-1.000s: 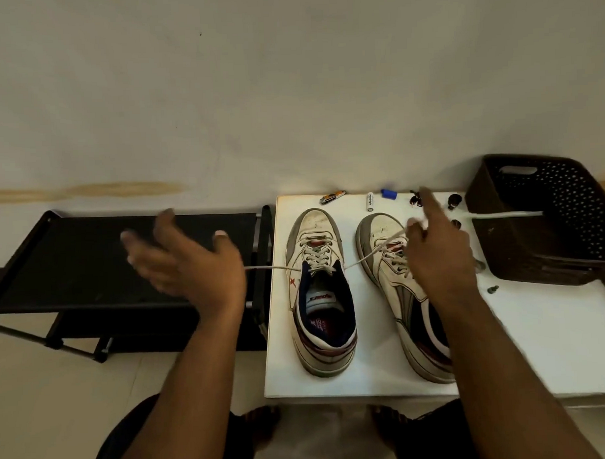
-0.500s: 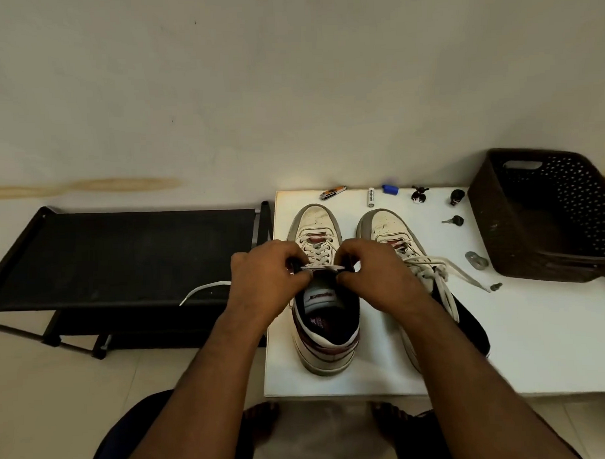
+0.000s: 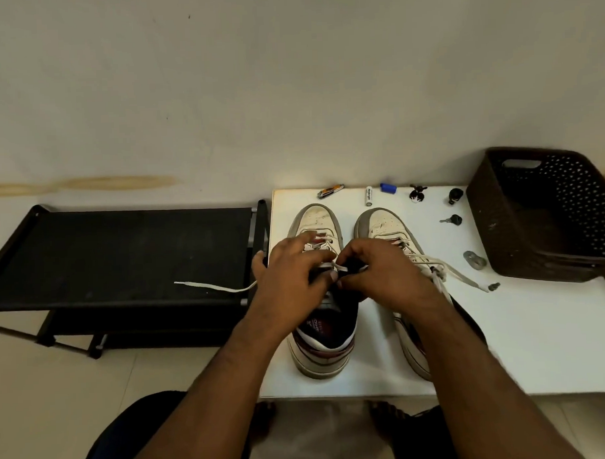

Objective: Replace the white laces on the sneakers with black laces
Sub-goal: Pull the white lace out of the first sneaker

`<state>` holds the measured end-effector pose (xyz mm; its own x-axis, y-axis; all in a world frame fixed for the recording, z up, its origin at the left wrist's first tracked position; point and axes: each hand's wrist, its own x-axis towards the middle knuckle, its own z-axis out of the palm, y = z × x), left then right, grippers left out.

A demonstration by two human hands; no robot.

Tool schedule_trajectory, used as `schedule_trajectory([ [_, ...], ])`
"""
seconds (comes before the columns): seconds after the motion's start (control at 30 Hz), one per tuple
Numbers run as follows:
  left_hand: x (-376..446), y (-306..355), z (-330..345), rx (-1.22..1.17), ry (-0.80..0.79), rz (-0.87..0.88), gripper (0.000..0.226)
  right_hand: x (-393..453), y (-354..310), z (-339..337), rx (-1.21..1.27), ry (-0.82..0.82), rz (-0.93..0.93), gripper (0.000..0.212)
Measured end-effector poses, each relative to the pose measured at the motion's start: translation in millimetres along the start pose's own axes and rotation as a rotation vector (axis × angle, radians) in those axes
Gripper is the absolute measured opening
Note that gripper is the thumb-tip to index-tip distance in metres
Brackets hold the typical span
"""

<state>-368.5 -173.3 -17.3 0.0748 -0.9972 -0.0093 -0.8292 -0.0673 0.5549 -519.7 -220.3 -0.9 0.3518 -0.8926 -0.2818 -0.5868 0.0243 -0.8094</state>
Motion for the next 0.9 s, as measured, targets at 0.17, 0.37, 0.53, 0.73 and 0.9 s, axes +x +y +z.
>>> schedule_trajectory([
  [0.17,3.6,-0.6,6.1,0.007,0.070,0.006,0.024,-0.1,-1.7,0.8,-0.051,-0.011,-0.027,0.023],
  [0.37,4.6,-7.2,6.9,-0.100,0.226,0.097,0.004,-0.7,-4.5,-1.1,-0.043,-0.029,-0.016,0.025],
  [0.53,12.0,-26.0,-7.4,-0.416,0.474,-0.233,0.005,-3.0,-6.8,-4.6,-0.012,-0.052,0.019,0.030],
  [0.73,11.5,-14.0,-0.8,-0.299,-0.027,-0.003,0.033,1.4,-4.8,-1.9,-0.029,-0.039,0.004,0.027],
  [0.9,12.2,-10.8,-0.7,-0.384,0.155,-0.002,0.010,0.2,-4.6,-3.2,-0.015,-0.060,0.020,0.029],
])
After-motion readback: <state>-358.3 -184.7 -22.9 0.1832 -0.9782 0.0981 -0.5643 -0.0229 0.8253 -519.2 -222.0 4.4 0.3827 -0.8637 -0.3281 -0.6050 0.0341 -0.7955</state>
